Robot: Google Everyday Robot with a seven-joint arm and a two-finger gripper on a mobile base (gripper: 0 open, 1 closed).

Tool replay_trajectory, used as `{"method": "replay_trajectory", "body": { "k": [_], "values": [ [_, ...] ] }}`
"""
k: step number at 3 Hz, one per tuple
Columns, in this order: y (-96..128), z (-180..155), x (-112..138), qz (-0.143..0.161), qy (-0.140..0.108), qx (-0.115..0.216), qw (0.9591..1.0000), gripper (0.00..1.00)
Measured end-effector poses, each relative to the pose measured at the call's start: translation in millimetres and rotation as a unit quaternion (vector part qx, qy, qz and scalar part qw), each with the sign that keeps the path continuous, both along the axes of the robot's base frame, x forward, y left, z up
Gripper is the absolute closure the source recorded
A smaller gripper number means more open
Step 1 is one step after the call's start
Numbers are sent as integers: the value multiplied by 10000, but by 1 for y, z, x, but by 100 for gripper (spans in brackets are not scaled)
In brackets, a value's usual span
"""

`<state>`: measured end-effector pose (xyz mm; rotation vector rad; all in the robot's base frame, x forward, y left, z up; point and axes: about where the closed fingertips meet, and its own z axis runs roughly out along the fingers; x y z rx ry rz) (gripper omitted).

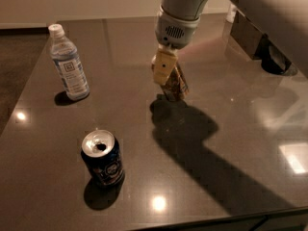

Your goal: Knock orange can over

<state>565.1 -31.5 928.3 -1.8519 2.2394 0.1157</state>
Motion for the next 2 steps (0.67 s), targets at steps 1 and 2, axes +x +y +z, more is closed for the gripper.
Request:
{"method": "replay_trajectory", "body": {
  "k": [1,2],
  "values": [
    [1,-16,-4,232,173,-454,9985,77],
    [4,-24,-5,372,244,-636,9970,53]
  ]
}}
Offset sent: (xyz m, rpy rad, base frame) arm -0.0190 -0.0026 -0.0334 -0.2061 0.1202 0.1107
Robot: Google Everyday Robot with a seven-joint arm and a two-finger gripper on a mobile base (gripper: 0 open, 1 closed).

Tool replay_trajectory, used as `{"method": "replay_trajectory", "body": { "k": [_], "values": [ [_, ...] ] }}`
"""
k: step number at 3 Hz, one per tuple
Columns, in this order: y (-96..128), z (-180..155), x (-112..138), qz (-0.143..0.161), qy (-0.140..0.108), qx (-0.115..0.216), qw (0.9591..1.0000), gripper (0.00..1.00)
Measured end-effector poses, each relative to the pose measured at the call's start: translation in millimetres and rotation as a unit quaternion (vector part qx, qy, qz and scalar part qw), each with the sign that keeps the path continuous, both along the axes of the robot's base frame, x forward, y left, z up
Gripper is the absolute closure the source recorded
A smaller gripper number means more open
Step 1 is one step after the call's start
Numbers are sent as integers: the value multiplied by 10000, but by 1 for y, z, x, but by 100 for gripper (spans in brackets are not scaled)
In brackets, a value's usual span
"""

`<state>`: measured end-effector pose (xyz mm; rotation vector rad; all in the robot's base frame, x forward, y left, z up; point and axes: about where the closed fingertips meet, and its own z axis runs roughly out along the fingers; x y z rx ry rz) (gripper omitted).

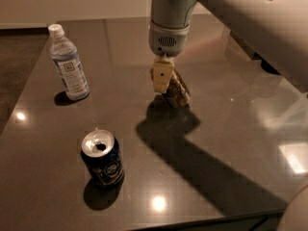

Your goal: Knock orange can over

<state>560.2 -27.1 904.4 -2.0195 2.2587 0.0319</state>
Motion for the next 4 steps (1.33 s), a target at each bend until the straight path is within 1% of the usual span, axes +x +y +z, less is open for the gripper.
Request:
{"method": "replay_trajectory", "body": {
  "k": [2,3,4],
  "values": [
    [7,-14,-3,253,170,-90,9995,7],
    [8,-22,-5,312,262,-63,9991,0],
    [8,-22,-5,312,262,-63,9991,0]
  ]
}}
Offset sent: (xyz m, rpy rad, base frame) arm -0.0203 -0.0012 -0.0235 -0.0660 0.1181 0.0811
